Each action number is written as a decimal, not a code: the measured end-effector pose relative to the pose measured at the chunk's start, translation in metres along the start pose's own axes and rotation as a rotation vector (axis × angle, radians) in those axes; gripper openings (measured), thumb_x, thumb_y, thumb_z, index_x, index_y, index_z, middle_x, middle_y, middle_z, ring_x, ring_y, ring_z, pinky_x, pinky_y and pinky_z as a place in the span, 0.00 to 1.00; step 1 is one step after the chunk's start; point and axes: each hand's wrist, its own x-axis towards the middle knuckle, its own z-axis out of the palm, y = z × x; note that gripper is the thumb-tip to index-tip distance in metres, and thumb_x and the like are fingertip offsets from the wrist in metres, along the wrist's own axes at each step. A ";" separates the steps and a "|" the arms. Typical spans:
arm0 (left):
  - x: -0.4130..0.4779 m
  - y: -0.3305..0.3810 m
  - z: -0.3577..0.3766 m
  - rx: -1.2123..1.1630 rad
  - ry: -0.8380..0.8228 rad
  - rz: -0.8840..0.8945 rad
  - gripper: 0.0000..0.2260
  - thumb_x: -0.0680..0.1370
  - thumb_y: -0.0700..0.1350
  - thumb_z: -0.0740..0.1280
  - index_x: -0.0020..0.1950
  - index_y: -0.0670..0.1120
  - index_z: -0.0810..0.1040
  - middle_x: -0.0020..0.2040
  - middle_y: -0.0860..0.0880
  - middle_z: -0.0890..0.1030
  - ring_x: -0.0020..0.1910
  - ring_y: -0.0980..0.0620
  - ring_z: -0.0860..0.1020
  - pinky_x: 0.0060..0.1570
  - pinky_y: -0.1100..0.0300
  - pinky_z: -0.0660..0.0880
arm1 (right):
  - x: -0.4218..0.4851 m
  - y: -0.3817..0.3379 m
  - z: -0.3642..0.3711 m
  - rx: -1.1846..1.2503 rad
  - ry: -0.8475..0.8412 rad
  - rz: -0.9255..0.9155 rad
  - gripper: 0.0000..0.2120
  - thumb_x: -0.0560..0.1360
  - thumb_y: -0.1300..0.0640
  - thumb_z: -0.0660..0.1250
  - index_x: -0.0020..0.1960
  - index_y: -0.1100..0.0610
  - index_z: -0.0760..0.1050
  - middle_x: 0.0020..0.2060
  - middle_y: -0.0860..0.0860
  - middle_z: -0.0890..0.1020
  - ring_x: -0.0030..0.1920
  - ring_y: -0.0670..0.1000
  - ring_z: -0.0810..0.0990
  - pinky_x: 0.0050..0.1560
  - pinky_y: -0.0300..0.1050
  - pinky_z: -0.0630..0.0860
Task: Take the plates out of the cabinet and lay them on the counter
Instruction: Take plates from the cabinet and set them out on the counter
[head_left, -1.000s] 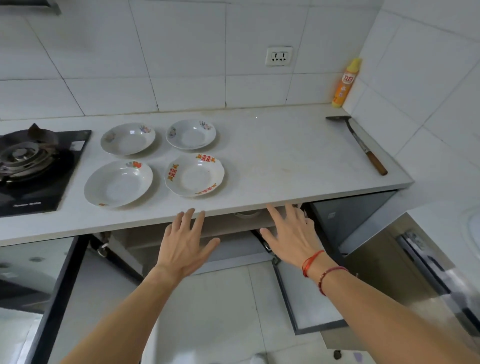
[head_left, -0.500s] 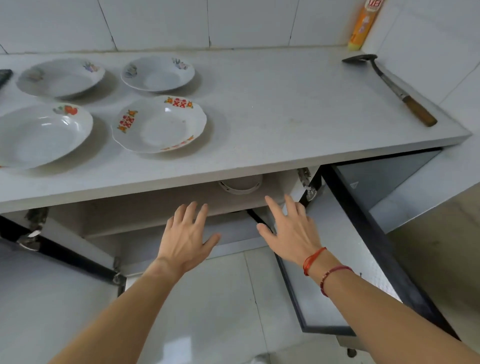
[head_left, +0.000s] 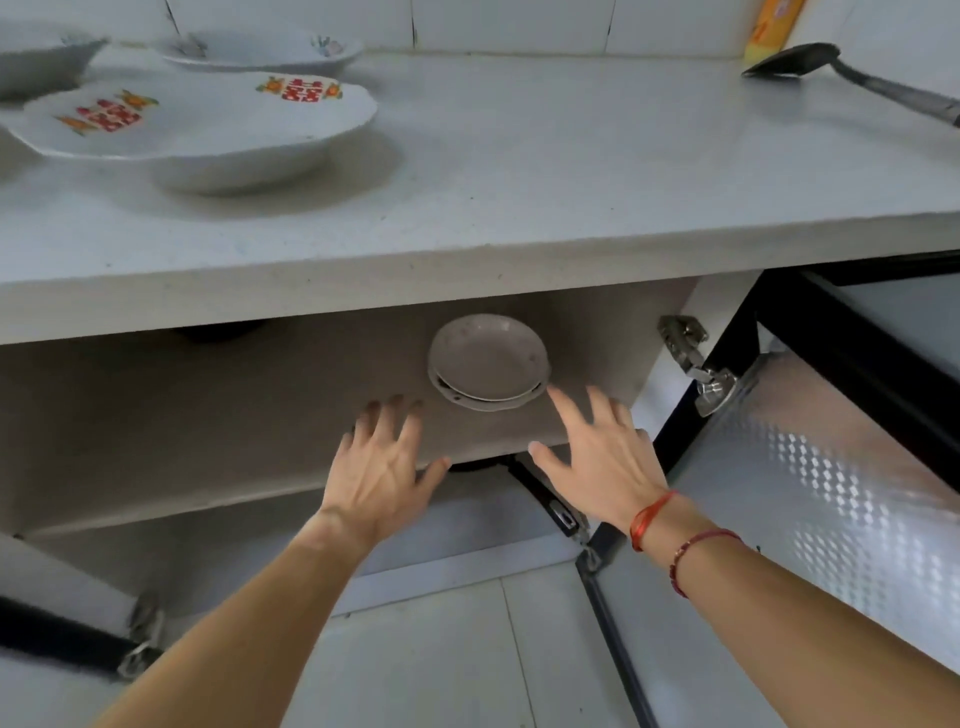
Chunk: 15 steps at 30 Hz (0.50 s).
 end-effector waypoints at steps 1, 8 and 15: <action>0.005 0.001 0.005 -0.013 0.000 -0.007 0.31 0.76 0.61 0.63 0.74 0.45 0.65 0.72 0.42 0.68 0.68 0.37 0.67 0.59 0.43 0.72 | 0.006 0.002 0.006 0.007 -0.007 0.002 0.33 0.76 0.35 0.56 0.77 0.44 0.53 0.74 0.58 0.62 0.68 0.62 0.66 0.56 0.58 0.73; 0.053 -0.005 0.039 -0.146 -0.006 -0.033 0.26 0.80 0.54 0.60 0.75 0.43 0.61 0.74 0.43 0.62 0.71 0.39 0.61 0.65 0.47 0.67 | 0.053 0.009 0.042 0.174 -0.086 0.056 0.35 0.75 0.33 0.57 0.77 0.43 0.51 0.72 0.58 0.65 0.68 0.65 0.68 0.60 0.59 0.75; 0.122 -0.017 0.078 -0.477 0.059 -0.252 0.14 0.80 0.49 0.61 0.61 0.42 0.74 0.59 0.37 0.76 0.58 0.35 0.75 0.58 0.48 0.72 | 0.111 0.012 0.065 0.606 -0.077 0.266 0.23 0.81 0.45 0.58 0.71 0.55 0.67 0.66 0.56 0.76 0.65 0.61 0.75 0.57 0.48 0.72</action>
